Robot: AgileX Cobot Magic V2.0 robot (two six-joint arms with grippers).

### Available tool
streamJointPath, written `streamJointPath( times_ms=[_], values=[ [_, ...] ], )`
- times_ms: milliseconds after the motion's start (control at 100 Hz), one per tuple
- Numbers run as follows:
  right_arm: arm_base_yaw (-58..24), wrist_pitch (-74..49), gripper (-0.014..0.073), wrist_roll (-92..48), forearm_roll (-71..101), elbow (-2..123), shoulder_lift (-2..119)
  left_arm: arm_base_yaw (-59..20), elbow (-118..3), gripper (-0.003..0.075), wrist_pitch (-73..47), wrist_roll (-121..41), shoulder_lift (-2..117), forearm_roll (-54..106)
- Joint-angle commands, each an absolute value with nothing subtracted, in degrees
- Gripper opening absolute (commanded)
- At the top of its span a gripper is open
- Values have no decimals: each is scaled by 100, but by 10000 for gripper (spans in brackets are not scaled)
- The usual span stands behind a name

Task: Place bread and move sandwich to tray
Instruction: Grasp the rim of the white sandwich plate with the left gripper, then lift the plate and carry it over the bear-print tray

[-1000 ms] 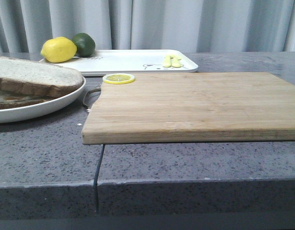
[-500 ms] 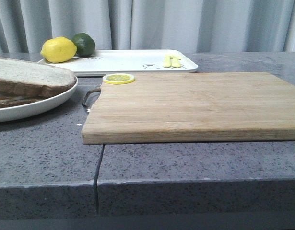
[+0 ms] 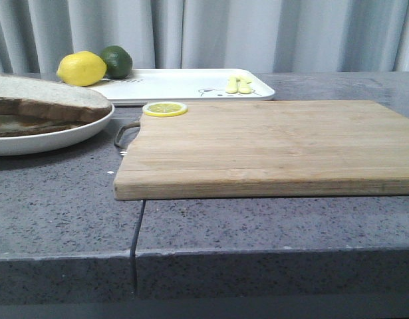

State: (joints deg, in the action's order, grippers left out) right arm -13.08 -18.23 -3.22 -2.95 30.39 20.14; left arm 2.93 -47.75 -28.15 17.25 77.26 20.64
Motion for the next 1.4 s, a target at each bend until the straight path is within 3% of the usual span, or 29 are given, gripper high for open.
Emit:
streamJointPath(
  times_ms=[0,400,630,1030,1390],
  values=[
    [-1267,-1373,407,-305,-369,3189,2048,293,-4945,-19,-2513,1740,7357,2389],
    [-1267,-1373,407,-305,-369,3189,2048,293,-4945,-19,-2514,1740,6492,3144],
    [-1267,-1373,407,-305,-369,3189,2048,293,-5248,-19,-2560,1329,6624,3596],
    [-1267,-1373,407,-305,-369,3189,2048,293,-7056,-19,-3565,-235,8334,5394],
    [-1267,-1384,407,-305,-369,3189,2048,260,-9172,-19,-4542,-531,10115,5482]
  ],
)
